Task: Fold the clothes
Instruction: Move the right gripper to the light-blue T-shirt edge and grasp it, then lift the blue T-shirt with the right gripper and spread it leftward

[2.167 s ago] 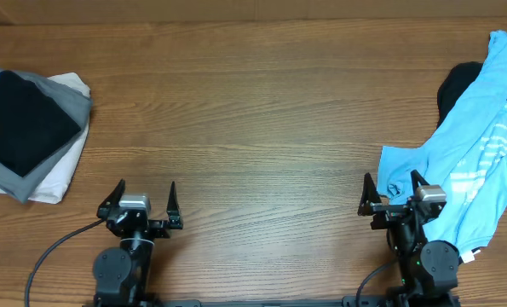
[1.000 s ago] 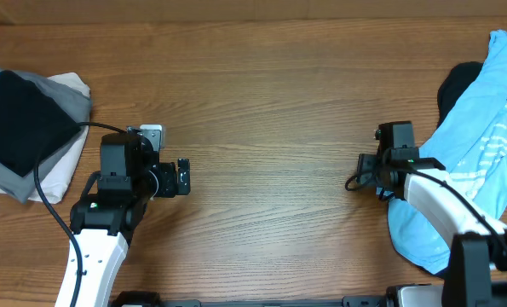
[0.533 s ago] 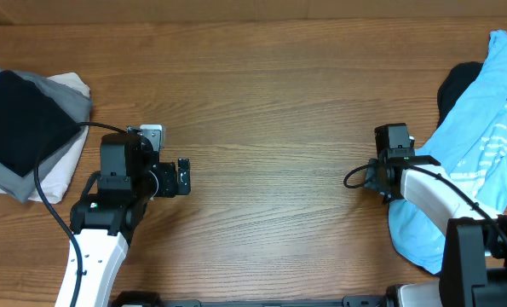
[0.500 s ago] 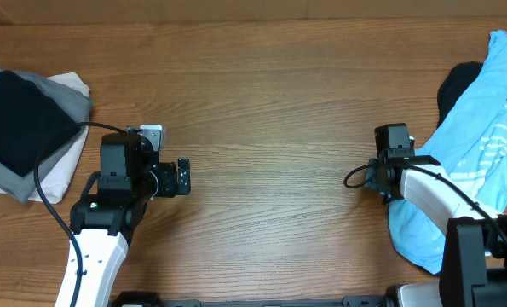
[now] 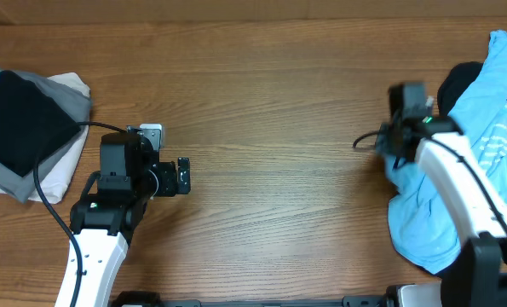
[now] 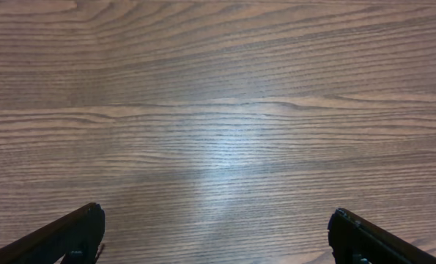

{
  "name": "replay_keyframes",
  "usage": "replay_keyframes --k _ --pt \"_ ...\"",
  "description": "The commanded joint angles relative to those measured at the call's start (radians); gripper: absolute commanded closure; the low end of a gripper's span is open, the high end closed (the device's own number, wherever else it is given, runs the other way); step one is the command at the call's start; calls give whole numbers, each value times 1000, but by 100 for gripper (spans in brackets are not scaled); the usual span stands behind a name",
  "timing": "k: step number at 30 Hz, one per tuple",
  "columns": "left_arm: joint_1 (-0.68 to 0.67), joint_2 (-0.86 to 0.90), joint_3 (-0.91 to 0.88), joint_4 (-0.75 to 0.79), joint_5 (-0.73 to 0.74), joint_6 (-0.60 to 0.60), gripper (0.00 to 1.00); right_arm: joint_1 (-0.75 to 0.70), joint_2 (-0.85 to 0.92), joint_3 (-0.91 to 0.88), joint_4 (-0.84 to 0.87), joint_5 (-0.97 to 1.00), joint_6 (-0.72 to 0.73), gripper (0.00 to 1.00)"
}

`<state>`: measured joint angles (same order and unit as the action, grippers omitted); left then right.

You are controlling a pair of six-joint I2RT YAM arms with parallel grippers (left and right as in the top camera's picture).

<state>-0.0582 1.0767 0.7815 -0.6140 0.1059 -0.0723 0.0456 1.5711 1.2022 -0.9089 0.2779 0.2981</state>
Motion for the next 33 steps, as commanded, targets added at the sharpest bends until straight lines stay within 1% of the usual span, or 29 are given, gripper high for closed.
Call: replay_keyframes --k 1,2,4,5,8,9,13,16,18,20,23,24,25,27,28,30,31,33 --pt "3 2 24 3 18 -11 0 10 -71 251 -88 -258 -176 96" --pt "3 2 24 5 18 -11 0 21 -71 305 -122 -354 -250 96" --pt "3 2 24 11 18 -14 0 50 -71 366 -166 -478 -344 96" --pt "3 2 24 14 18 -20 0 64 -72 373 -173 -524 -380 96" --pt "3 2 24 17 18 -21 0 128 -66 368 -197 -766 -537 96" --pt "3 2 24 16 18 -22 0 160 -60 368 -197 -830 -565 96" --pt "3 2 24 17 18 -22 0 270 -25 368 -113 -845 -560 96" --pt "3 2 24 17 19 -22 0 362 41 368 19 -837 -549 96" --pt "3 2 24 17 19 -22 0 388 82 368 89 -810 -500 96" --pt "3 2 24 17 19 -22 0 409 155 368 203 -748 -402 96" --pt "3 2 24 17 19 -22 0 412 264 368 323 -731 -314 96" --pt "3 2 24 17 19 -22 0 412 289 368 332 -728 -312 93" --pt "3 2 24 16 19 -22 0 412 304 368 325 -709 -311 84" --pt "3 2 24 16 31 -22 0 403 304 368 288 -601 -259 59" --pt "3 2 24 16 43 -22 0 394 294 371 263 -521 -206 48" --pt "3 2 24 22 72 -22 0 370 265 371 213 -391 -127 32" --pt "3 2 24 26 85 -23 0 358 251 371 194 -351 -103 28" --pt "3 2 24 40 111 -56 0 296 179 371 124 -245 -31 16"
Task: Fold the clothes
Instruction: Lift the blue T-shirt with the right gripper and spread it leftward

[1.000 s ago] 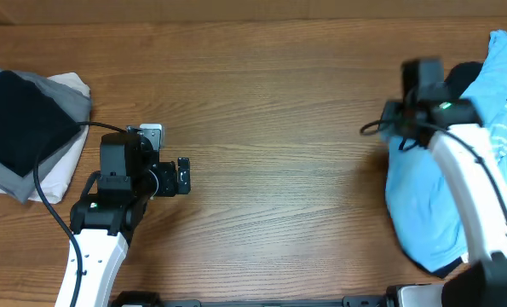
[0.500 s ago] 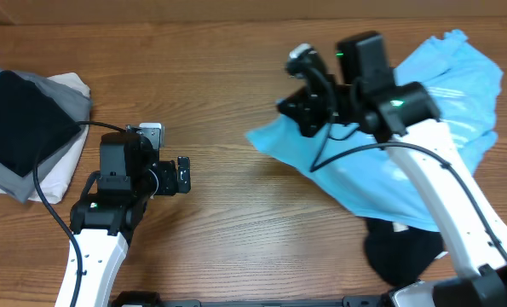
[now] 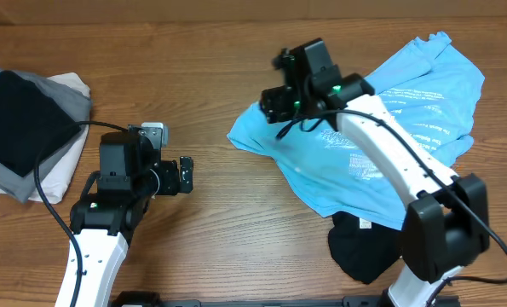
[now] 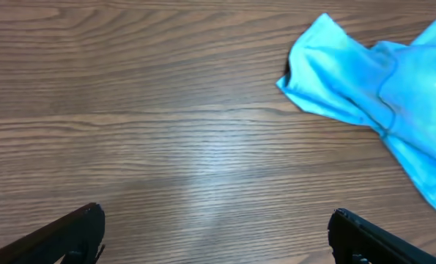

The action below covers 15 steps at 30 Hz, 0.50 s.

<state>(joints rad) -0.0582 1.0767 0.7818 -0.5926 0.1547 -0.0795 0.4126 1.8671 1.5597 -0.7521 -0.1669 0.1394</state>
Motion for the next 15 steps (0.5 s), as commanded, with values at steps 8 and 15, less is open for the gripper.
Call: replay_keyframes --k 8,15 --pt "-51 82 23 93 179 -166 0 -389 -346 14 -335 218 154 0" --pt "-261 330 23 297 291 -357 0 -647 -359 10 -549 45 153 0"
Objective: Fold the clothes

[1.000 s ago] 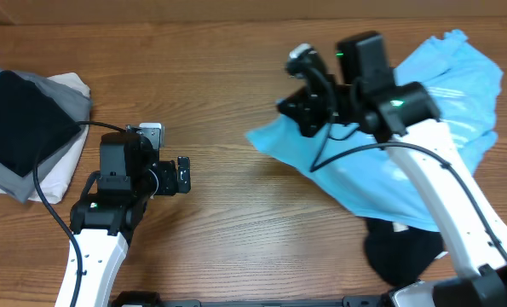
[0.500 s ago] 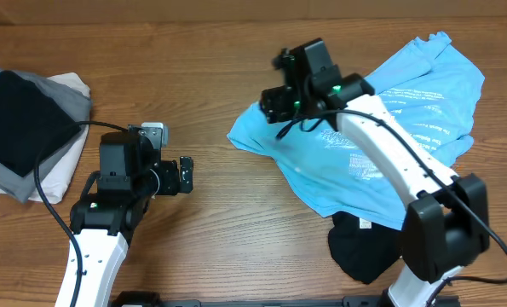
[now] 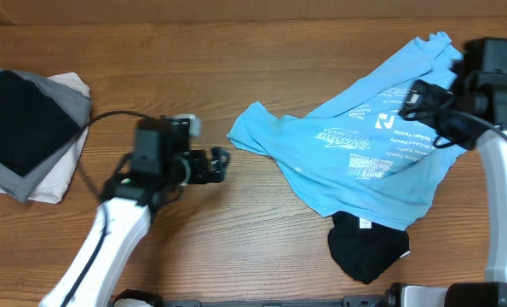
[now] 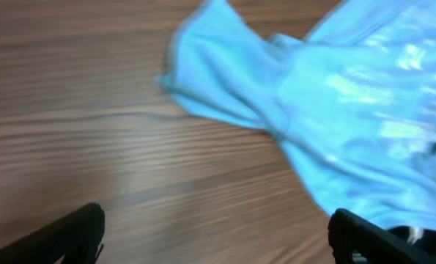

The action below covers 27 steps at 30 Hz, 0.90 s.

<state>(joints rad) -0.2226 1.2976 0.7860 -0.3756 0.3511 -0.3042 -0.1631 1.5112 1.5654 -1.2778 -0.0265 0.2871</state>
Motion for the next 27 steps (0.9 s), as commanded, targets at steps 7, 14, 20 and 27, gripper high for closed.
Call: replay_keyframes --k 7,14,20,27 --pt "-321 385 19 396 128 -460 3 -147 -3 5 -65 -133 -28 0" --pt "-445 580 19 685 105 -603 28 -147 -3 5 -67 -133 -28 0" --pt "-467 593 20 696 -31 -677 50 -147 -3 5 -67 -133 -29 0" --pt "-479 593 23 706 -98 -698 96 -147 -3 5 -76 -132 -29 0"
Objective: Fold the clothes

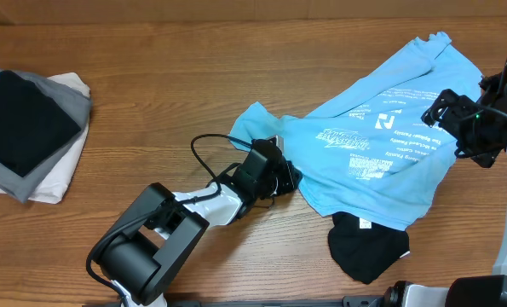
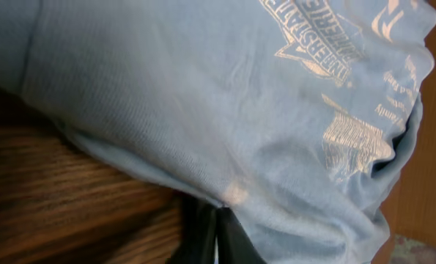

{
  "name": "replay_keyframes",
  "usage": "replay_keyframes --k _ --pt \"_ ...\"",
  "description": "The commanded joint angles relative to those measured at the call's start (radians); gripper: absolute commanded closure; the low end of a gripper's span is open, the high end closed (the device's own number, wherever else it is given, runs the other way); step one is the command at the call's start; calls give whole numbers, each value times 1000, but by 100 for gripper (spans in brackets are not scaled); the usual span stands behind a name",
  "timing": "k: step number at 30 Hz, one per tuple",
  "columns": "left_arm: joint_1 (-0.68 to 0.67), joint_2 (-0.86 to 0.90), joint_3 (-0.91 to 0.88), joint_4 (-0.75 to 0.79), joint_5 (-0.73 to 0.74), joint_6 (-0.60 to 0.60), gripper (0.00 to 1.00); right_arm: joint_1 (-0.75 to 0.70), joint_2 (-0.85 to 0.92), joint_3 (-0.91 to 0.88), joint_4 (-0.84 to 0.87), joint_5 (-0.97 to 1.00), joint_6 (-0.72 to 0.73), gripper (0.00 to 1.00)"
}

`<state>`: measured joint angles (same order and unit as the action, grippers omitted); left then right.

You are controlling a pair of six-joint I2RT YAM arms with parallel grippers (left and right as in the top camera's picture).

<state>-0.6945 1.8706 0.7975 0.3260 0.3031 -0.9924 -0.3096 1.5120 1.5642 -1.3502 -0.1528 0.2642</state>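
Note:
A light blue T-shirt (image 1: 368, 149) with white print lies spread and rumpled across the table's right half. My left gripper (image 1: 287, 178) sits at its lower left hem; in the left wrist view the left gripper (image 2: 216, 218) is shut on that hem, and the blue T-shirt (image 2: 203, 95) fills the frame. My right gripper (image 1: 458, 124) hovers over the shirt's right edge, and its jaws cannot be made out. A black garment (image 1: 368, 246) pokes out from under the shirt's lower edge.
A folded stack of black, grey and white clothes (image 1: 27, 132) lies at the far left edge of the wooden table (image 1: 151, 77). The left arm's cable (image 1: 204, 145) loops over the wood beside the shirt.
My left gripper was open over bare wood left of the shirt; now it is at the lower left hem, shut on it. The right gripper has shifted a little right and down. The shirt lies unchanged.
At first the blue shirt was bunched at the far right with the right gripper on it, the left gripper open over bare wood. Then the shirt lay spread at mid-table. Later the right gripper was back at the right and the left nearer. Now the left pinches the hem.

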Motion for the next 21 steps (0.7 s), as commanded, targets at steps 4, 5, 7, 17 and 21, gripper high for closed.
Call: replay_keyframes --k 4,5,7,17,21 --pt "-4 16 23 16 -31 18 96 0 -2 1 -19 23 -5 0" --pt "1 8 31 16 -14 47 96 0 -2 -10 -23 24 -5 0" --pt "24 -35 43 -4 12 111 96 0 -2 -51 -24 23 -1 0" --pt "255 -486 112 -198 61 264 96 0 -2 -413 163 -47 45 0" --pt "274 -594 137 -195 22 288 96 0 -2 -552 246 -120 44 0"
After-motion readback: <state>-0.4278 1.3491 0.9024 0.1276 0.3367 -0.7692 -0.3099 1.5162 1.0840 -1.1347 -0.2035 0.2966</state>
